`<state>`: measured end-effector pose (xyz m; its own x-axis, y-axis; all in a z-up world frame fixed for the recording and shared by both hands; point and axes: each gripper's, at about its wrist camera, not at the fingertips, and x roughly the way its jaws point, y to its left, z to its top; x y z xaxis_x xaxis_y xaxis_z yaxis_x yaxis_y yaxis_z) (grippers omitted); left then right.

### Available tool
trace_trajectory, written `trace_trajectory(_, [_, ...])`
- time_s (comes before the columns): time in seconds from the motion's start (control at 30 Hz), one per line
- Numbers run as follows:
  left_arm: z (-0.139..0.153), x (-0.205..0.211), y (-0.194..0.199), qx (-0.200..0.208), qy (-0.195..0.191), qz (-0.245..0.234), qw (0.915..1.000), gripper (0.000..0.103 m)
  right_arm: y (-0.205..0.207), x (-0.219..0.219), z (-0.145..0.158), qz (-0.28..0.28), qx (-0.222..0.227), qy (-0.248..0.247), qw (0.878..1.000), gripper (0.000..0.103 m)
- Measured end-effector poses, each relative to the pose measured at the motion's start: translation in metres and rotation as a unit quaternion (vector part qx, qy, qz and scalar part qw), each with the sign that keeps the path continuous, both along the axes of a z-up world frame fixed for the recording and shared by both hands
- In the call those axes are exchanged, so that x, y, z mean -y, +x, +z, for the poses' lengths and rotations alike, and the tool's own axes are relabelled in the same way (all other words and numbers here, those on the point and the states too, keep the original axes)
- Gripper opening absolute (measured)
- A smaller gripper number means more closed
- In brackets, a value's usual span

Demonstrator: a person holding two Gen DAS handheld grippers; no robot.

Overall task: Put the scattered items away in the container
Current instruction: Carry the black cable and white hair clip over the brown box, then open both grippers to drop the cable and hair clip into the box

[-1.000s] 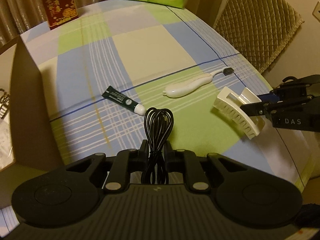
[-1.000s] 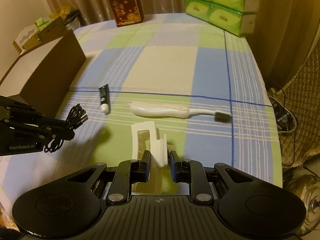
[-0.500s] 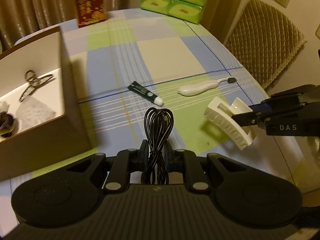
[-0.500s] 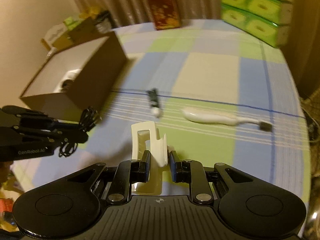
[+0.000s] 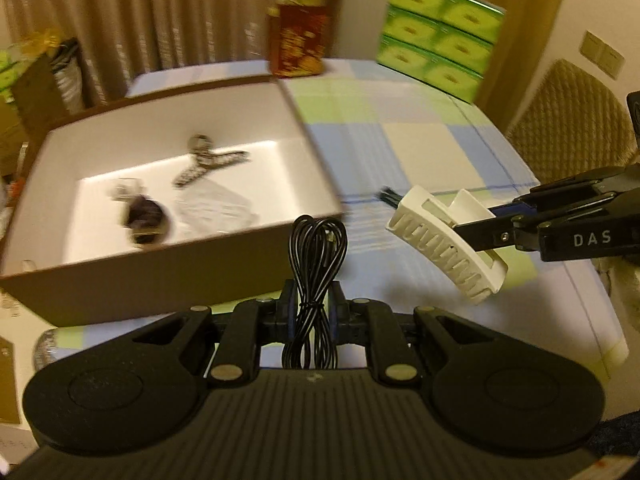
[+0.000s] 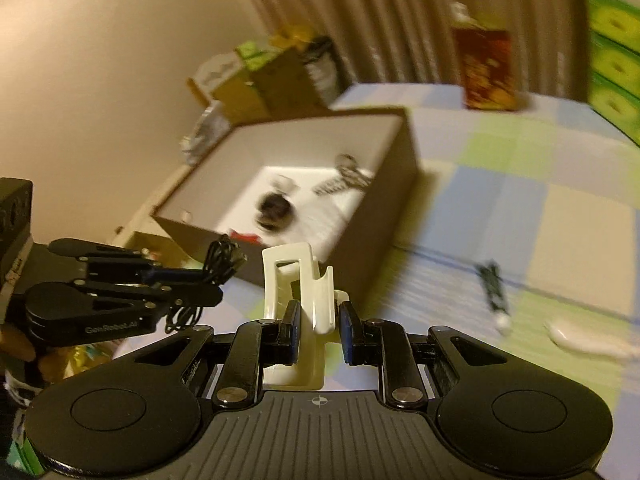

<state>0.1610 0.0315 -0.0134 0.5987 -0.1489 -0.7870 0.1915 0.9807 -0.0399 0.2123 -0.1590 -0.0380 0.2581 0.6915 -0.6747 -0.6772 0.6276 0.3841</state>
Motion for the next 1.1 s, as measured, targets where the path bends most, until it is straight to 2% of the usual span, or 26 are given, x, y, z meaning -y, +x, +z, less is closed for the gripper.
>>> trace_trajectory(0.23, [0.026, -0.072, 0.019, 0.034, 0.031, 0.029, 0.9985, 0.012, 0.028, -0.078, 0.013, 0.008, 0.044, -0.002, 0.999, 0.017])
trace_trajectory(0.4, [0.027, -0.119, 0.061, 0.034, 0.052, 0.048, 0.9969, 0.012, 0.059, -0.126, 0.003, -0.003, 0.082, -0.054, 0.995, 0.017])
trace_trajectory(0.6, [0.003, -0.157, 0.119, -0.008, 0.052, 0.057, 0.997, 0.012, 0.098, -0.163, -0.021, 0.0, 0.109, -0.119, 0.987, 0.017])
trace_trajectory(0.87, [-0.032, -0.178, 0.162, -0.058, 0.058, 0.055, 0.9951, 0.012, 0.13, -0.193, -0.054, 0.032, 0.111, -0.183, 0.976, 0.017])
trace_trajectory(1.1, [-0.059, -0.179, 0.184, -0.098, 0.068, 0.048, 0.9917, 0.012, 0.135, -0.212, -0.079, 0.062, 0.146, -0.252, 0.955, 0.017])
